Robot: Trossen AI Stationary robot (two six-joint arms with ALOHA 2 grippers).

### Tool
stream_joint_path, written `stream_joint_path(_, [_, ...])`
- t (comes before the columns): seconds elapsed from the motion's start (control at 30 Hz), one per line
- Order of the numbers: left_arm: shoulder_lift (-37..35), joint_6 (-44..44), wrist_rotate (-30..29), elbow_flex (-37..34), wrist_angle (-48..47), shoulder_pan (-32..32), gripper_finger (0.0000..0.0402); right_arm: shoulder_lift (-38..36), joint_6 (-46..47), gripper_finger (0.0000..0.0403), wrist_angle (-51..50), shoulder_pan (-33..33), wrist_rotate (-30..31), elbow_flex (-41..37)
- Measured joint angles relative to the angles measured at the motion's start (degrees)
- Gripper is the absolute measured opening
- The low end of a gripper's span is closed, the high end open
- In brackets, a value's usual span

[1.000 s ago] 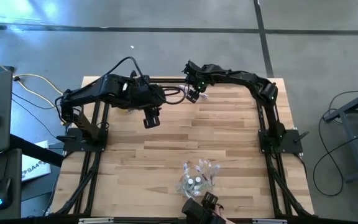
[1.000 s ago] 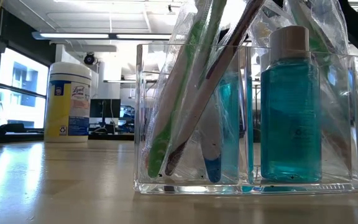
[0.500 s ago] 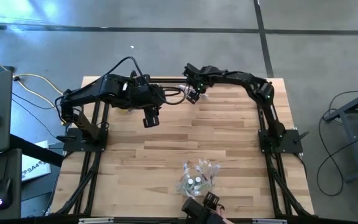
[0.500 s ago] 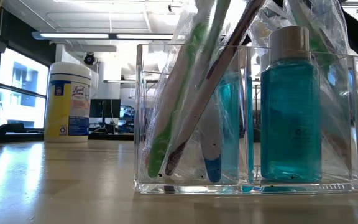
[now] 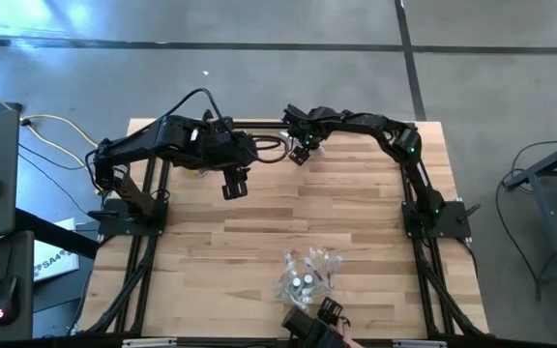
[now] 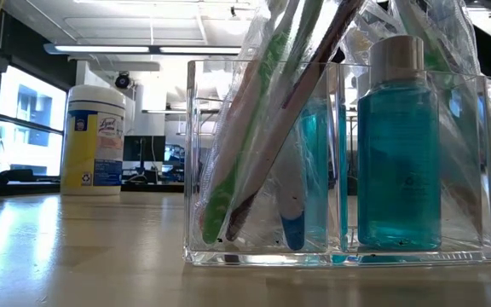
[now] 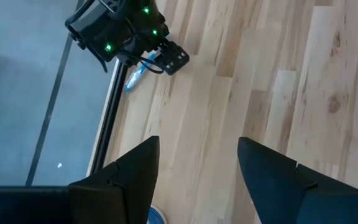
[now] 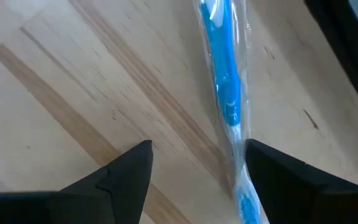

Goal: Pick & Place toothbrushing station
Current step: Put the blue toothbrush into the transparent bin

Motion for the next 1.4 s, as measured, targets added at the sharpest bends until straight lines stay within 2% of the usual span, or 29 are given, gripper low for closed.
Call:
stream_joint_path(0.2, [0.00, 0.01, -0.02, 0.00, 0.00, 0.00, 0.0214, -0.02, -1.16, 0.0226, -0.51, -0.04, -0.34, -0.02])
stream_joint_path(0.37, [0.00, 0.01, -0.02, 0.00, 0.01, 0.00, 0.0214, -0.02, -1.27, 0.0183, -1.95, -0.13, -2.31, -0.01])
stream_joint_path(0.5, [0.00, -0.01, -0.02, 0.00, 0.01, 0.00, 0.0214, -0.02, -2.93, 0.0122, -2.81, 0.03, -1.02, 0.00])
stream_joint_path(0.67, [0.00, -0.03, -0.02, 0.00, 0.02, 0.00, 0.0214, -0.02, -7.16, 0.0020, -3.48, 0.26, -0.72, 0.00])
stream_joint_path(0.7, [0.00, -0.14, -0.02, 0.00, 0.02, 0.00, 0.0214, -0.02, -7.68, 0.0013, -3.60, 0.51, 0.01, 0.00])
stream_joint_path(0.83, [0.00, -0.43, 0.12, 0.00, 0.02, 0.00, 0.0214, -0.02, -7.98, 0.0007, -3.96, 1.86, 4.03, -0.02])
stream_joint_path(1.0, [0.00, -0.46, 3.25, 0.00, 0.02, -0.01, 0.0214, -1.02, -7.79, 0.0006, -5.37, 4.68, 9.71, -0.33])
stream_joint_path(1.3, [-0.01, -2.03, 7.40, 0.00, 0.06, -0.88, 0.0214, -8.84, -4.18, 0.0005, -9.03, 12.14, 13.71, -0.22])
stream_joint_path(1.4, [-0.02, -4.21, 7.54, 0.00, 0.04, -2.38, 0.0214, -11.99, -1.40, 0.0005, -13.64, 15.60, 18.04, -0.18])
